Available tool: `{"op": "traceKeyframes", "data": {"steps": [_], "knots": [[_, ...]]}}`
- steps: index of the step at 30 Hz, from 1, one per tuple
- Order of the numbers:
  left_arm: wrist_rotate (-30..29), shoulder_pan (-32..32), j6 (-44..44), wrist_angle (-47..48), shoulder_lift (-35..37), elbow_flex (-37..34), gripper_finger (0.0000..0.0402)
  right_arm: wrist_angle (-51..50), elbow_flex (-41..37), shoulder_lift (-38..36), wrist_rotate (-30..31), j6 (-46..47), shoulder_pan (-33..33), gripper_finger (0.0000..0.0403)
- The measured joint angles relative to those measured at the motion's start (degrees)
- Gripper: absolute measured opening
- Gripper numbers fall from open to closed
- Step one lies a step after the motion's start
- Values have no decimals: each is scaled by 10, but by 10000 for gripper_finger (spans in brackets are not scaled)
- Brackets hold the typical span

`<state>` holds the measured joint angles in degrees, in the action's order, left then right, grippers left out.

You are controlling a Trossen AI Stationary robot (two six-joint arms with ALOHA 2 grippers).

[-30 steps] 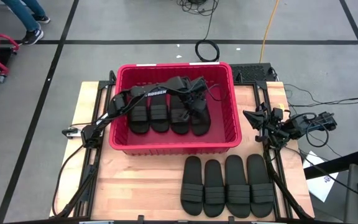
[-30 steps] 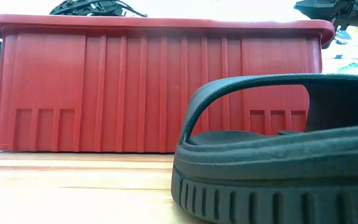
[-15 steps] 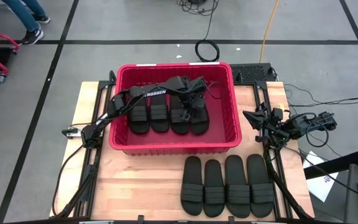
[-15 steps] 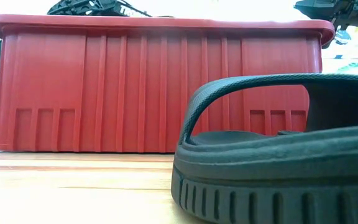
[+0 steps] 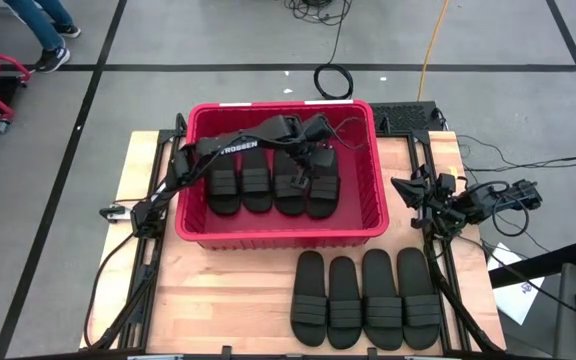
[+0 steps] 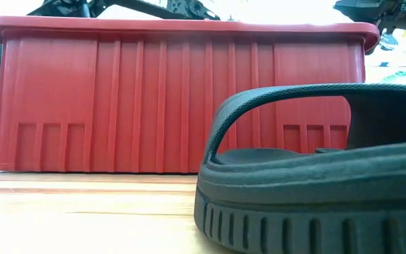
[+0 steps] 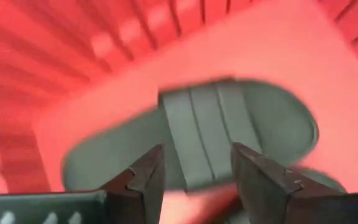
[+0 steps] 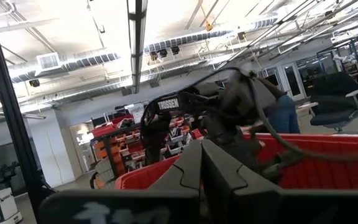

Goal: Pick and place slides into bin
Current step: Put the slipper into the bin

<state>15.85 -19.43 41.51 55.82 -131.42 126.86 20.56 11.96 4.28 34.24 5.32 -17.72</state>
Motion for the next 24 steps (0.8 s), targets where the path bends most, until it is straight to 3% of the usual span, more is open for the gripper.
{"op": "traceKeyframes", "data": {"steps": [4, 9, 16, 21, 24], "knots": [[-3, 26, 30, -54, -1, 1, 123, 2, 0, 0, 0, 0, 0, 0], [25, 46, 5, -130, -5, 1, 14, 4, 0, 0, 0, 0, 0, 0], [34, 44, -94, -159, -39, 0, 2, 4, 0, 0, 1, 0, 0, 0], [-12, 40, -165, -138, -51, 0, 1, 6, 0, 0, 2, 0, 0, 0], [-11, 36, -172, -126, -52, 0, 4, 11, 0, 0, 2, 4, 0, 0]]}}
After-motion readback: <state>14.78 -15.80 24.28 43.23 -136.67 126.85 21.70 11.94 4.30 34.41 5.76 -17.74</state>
